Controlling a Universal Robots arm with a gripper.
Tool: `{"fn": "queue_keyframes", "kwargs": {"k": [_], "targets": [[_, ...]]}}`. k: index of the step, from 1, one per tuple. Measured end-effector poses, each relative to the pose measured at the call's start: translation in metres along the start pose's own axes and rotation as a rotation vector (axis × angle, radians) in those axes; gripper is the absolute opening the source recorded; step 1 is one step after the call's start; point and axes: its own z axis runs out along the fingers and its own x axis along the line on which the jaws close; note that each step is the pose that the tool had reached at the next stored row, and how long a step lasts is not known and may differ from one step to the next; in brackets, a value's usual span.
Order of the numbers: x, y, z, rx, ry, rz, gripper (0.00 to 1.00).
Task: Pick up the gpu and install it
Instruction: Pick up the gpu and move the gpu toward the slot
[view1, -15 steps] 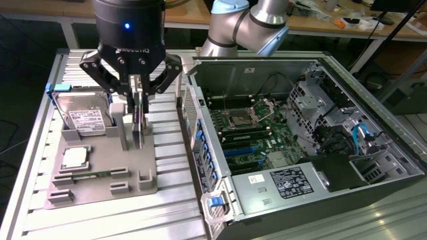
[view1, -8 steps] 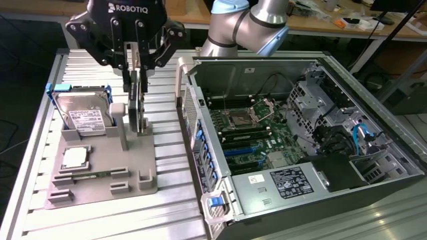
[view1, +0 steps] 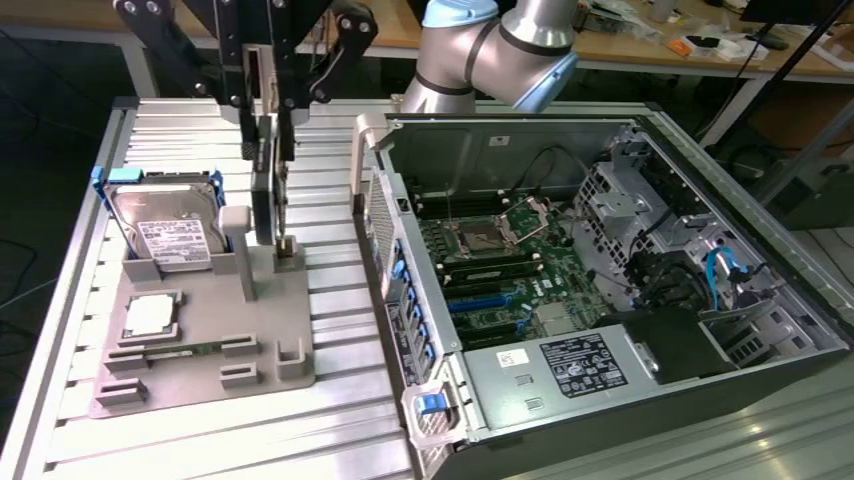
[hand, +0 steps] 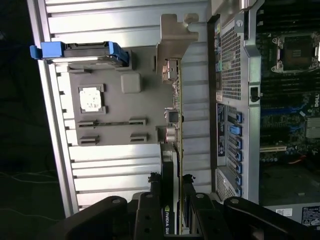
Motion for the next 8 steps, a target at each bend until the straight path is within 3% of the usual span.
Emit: {"fn": "queue_keyframes", "kwargs": {"k": [1, 8], "targets": [[0.0, -0.0007, -0.0058, 0.0078, -0.0005, 0.0, 0.27], [0.0, -0.0028, -0.0221, 0.0286, -0.0023, 0.0, 0.27]]}}
